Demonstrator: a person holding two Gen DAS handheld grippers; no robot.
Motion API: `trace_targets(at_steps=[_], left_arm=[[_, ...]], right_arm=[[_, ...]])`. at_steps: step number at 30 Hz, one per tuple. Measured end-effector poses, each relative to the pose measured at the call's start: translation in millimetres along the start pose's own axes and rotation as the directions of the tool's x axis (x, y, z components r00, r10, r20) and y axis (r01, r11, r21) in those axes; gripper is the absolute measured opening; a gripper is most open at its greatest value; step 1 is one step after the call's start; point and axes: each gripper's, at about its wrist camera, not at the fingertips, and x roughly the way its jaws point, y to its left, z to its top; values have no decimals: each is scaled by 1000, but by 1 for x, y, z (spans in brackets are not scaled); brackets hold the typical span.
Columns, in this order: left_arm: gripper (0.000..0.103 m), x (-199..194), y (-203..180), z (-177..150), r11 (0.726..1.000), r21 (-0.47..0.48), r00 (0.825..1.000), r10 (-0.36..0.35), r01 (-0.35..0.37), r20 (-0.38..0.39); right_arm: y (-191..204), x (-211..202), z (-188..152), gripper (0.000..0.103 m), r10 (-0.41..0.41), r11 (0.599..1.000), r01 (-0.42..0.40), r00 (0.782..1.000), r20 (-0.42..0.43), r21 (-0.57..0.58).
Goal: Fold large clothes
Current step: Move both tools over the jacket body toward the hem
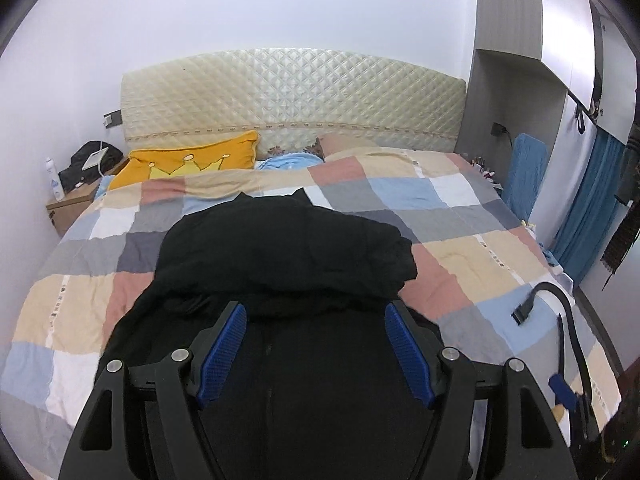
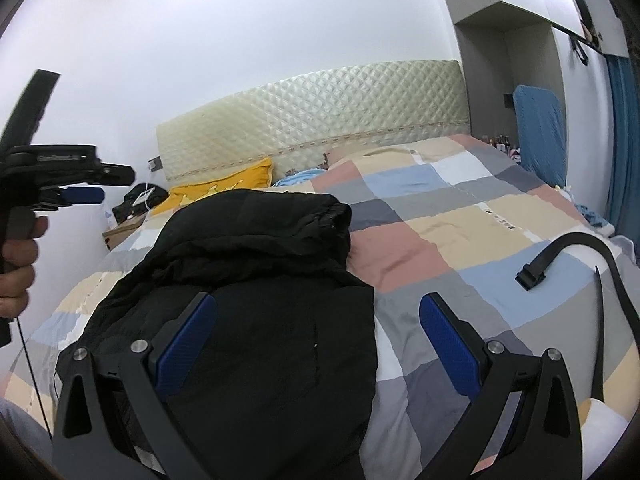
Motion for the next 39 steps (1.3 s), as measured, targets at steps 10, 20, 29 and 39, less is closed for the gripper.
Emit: trace_targets(at_steps=[10, 20, 29, 39], left_arm=[[72, -21, 56, -58, 999, -53, 999, 6, -8, -36], [72, 2, 119, -118, 990, -117, 989, 58, -74, -133], [72, 30, 144, -144, 986, -134, 977, 66, -95, -205], [72, 45, 162, -173, 983, -174, 946, 0, -59, -324]], right_arm=[[16, -4, -6, 101, 27, 998, -29, 999, -39, -51], [36, 10, -17, 101, 20, 991, -33, 995, -101, -129], [36, 53, -31, 102, -45, 992, 7, 954, -298, -129], [-16, 120, -62, 102, -104, 985, 167, 794, -598, 50]])
